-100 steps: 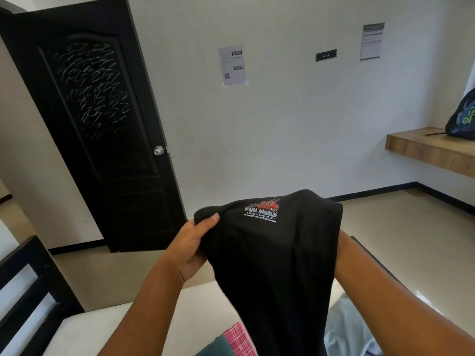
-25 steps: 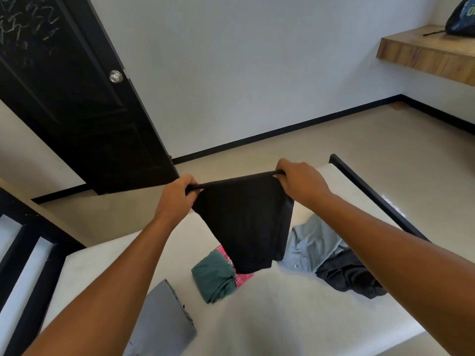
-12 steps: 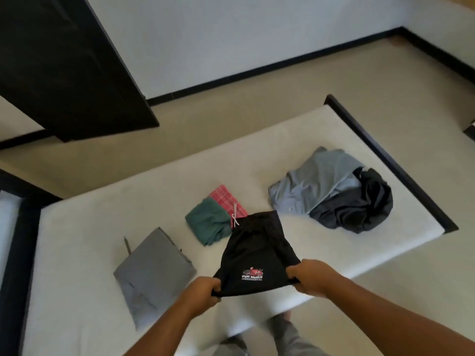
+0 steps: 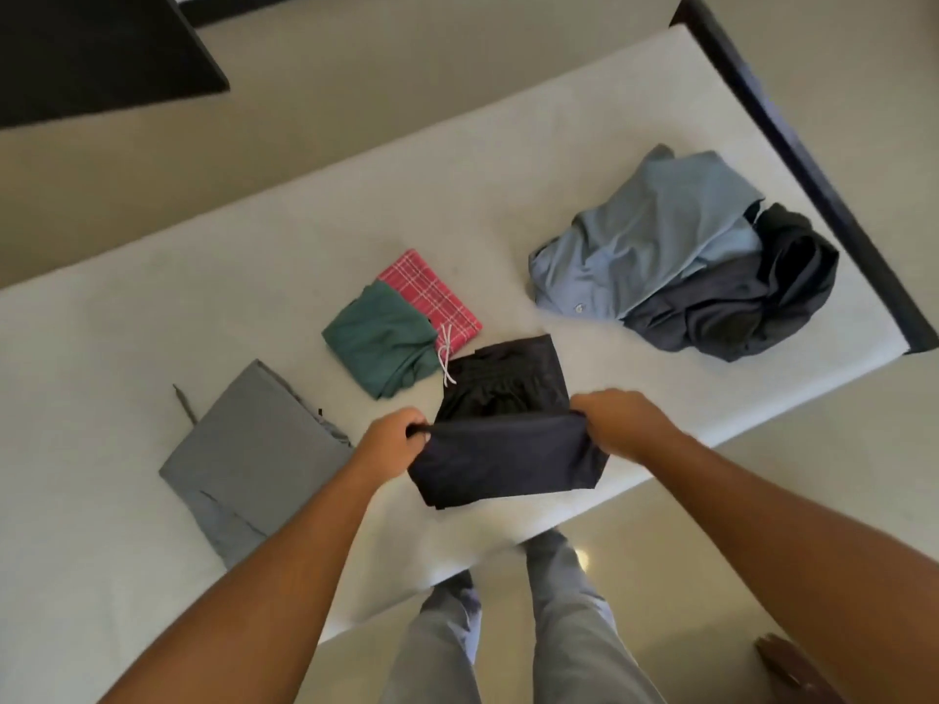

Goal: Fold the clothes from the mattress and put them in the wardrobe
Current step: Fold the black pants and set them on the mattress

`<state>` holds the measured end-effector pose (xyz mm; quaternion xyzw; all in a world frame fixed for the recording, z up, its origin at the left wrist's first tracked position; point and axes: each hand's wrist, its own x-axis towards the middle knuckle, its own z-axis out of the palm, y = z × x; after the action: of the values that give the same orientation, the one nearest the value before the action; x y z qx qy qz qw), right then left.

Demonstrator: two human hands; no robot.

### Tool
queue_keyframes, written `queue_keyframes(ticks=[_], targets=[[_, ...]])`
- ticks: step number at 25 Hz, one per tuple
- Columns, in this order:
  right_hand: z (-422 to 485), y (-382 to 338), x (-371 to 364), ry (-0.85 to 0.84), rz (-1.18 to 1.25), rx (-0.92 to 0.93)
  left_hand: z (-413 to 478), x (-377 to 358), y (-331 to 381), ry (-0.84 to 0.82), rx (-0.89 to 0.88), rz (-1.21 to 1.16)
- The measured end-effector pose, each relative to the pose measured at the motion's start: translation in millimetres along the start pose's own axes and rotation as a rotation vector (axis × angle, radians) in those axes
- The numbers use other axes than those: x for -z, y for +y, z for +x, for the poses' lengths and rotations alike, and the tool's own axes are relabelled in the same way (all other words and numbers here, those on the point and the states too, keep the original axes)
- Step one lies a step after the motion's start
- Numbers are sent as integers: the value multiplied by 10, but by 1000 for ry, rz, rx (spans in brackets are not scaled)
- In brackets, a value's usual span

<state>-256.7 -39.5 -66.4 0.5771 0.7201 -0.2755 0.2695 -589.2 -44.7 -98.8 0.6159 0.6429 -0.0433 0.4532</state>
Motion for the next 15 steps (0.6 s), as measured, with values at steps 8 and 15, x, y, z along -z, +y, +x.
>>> queue_keyframes(ticks=[8, 15], targets=[[1642, 333, -262, 282, 58, -169, 1590, -403, -47, 324, 241, -191], [1242, -128, -1227, 221, 515, -628, 1287, -1226, -133, 261, 594, -132]])
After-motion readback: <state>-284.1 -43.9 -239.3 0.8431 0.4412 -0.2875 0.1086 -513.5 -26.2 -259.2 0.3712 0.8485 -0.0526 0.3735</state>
